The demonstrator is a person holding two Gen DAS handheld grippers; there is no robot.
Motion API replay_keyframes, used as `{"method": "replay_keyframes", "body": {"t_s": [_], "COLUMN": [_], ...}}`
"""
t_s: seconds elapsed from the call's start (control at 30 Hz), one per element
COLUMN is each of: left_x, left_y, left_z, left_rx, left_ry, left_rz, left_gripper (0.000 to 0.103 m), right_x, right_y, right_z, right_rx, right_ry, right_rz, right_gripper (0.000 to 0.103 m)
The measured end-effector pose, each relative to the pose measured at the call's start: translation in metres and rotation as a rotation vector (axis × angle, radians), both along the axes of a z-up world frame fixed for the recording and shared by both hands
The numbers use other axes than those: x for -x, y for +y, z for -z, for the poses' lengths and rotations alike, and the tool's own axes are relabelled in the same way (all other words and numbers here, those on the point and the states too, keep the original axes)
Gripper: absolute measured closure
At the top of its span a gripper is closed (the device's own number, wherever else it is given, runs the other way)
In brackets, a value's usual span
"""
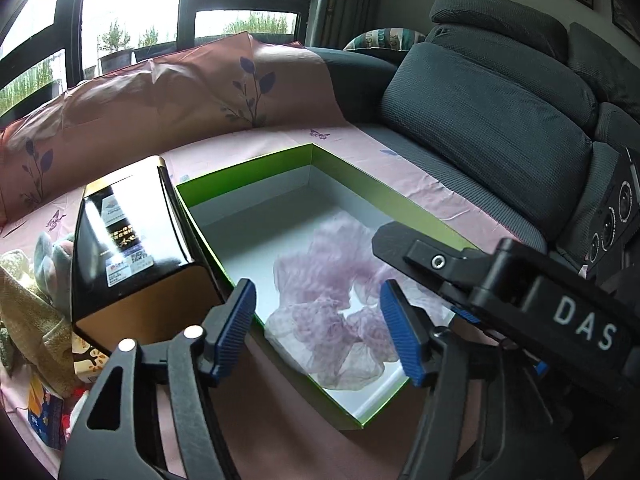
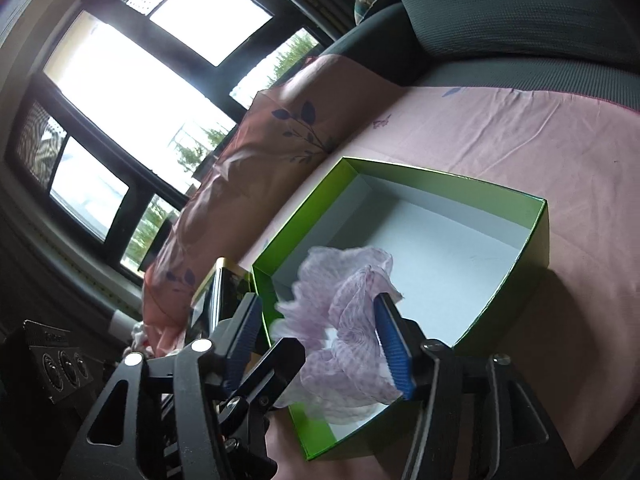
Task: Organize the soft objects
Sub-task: 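Open the right gripper to drop the puff into the box, then move the right gripper back to the red-and-white knitted sock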
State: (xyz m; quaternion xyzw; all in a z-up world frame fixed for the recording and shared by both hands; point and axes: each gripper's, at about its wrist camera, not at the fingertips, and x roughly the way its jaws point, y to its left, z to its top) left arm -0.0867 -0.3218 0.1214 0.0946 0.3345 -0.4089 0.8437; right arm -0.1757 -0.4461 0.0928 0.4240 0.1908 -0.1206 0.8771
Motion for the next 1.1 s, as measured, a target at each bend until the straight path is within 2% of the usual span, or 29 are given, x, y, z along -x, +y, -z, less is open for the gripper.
{"method": "replay_keyframes", "body": {"t_s": [0.17, 0.3, 0.37, 0.5, 0.6, 0.77, 0.97, 1.03, 1.1], "left_x": [0.003, 0.005, 0.002, -0.004, -0.012, -0.025, -0.049, -0.059, -0.069], "left_y": [0.016, 0.045, 0.063, 0.104, 0.139, 0.199, 0.268, 0.289, 0.309], "left_z": [-0.011, -0.024, -0.03, -0.036, -0.035, -0.023, 0.009, 0.026, 0.044], "left_rx": [0.004, 0.046, 0.066, 0.079, 0.074, 0.063, 0.065, 0.07, 0.106], "left_ry": [-0.026, -0.033, -0.029, -0.023, -0.011, 0.015, 0.083, 0.124, 0.202], "left_rz": [-0.008, -0.033, -0.064, -0.149, -0.23, -0.37, -0.53, -0.591, -0.641], "left_gripper": [0.031, 0.022, 0.02, 0.018, 0.018, 0.018, 0.017, 0.018, 0.018], "right_x": [-0.002, -0.002, -0.001, 0.005, 0.0, -0.024, -0.061, -0.075, -0.087], "right_y": [0.011, 0.023, 0.029, 0.038, 0.051, 0.087, 0.14, 0.152, 0.163], "right_z": [-0.01, -0.021, -0.026, -0.033, -0.039, -0.044, -0.039, -0.032, -0.022], "right_rx": [0.045, 0.133, 0.161, 0.156, 0.149, 0.138, 0.234, 0.244, 0.239], "right_ry": [-0.003, 0.032, 0.037, 0.012, -0.013, -0.01, 0.096, 0.142, 0.182], "right_rz": [-0.027, 0.004, 0.011, 0.012, -0.038, -0.189, -0.287, -0.318, -0.347], "right_gripper": [0.029, 0.027, 0.026, 0.026, 0.026, 0.022, 0.02, 0.02, 0.02]}}
